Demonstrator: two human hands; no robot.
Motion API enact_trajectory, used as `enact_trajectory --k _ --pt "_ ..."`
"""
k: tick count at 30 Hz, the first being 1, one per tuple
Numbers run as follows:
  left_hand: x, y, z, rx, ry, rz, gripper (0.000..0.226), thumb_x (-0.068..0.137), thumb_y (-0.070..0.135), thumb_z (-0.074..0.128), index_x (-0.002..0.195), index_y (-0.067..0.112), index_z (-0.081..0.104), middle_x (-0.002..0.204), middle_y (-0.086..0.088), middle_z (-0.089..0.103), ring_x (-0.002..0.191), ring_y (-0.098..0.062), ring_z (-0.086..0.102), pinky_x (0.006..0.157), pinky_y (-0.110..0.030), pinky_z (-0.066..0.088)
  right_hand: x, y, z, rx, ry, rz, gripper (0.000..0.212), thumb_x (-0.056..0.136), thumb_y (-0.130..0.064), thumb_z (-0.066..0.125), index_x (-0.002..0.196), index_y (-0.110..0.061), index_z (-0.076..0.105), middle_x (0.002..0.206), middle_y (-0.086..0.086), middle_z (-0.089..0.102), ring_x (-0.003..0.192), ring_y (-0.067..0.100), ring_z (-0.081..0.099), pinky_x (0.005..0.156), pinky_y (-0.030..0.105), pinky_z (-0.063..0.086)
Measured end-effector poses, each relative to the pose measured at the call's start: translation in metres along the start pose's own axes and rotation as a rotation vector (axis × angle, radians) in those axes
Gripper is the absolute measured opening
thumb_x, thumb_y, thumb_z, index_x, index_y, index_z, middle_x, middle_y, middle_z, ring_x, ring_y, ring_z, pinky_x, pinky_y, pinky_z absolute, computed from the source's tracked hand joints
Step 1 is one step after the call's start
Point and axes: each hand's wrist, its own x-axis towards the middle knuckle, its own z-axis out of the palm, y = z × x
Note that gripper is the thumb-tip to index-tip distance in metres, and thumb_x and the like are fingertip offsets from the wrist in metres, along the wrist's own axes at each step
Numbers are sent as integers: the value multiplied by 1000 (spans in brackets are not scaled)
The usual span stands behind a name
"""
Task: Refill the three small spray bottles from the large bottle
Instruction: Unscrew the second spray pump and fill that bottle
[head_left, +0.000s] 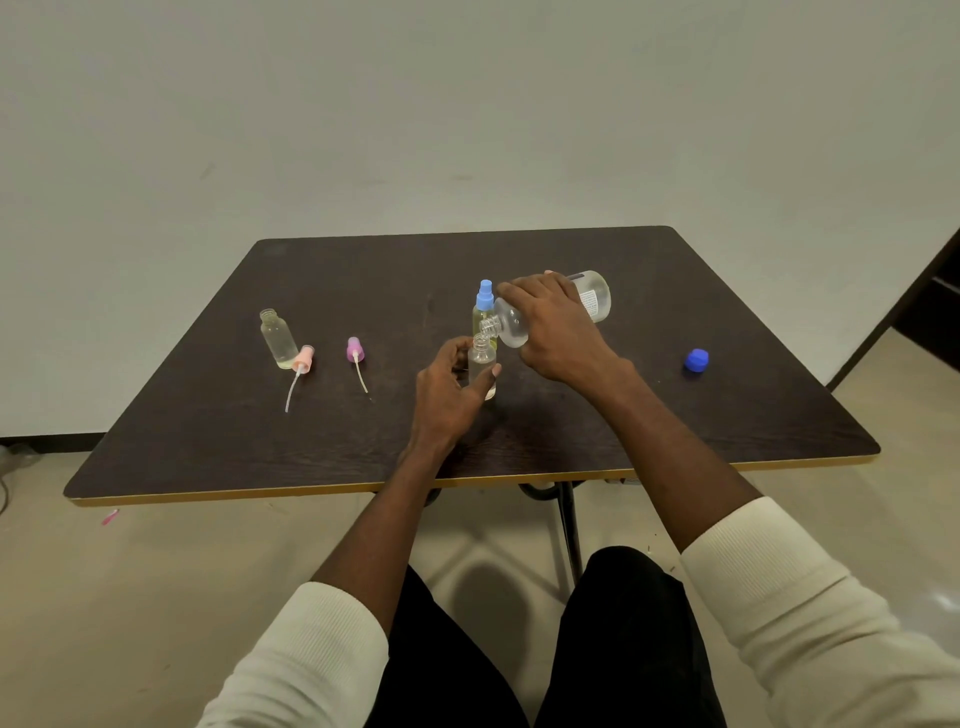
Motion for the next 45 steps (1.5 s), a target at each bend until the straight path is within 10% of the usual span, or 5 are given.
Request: enact_trajectory --k 45 --pt "0 0 0 20 0 -9 41 84 24 79 120 20 61 96 24 64 91 15 61 76 -5 46 1 1 -1 6 -11 11 65 70 -5 69 133 -11 52 132 6 55 126 25 45 115 38 15"
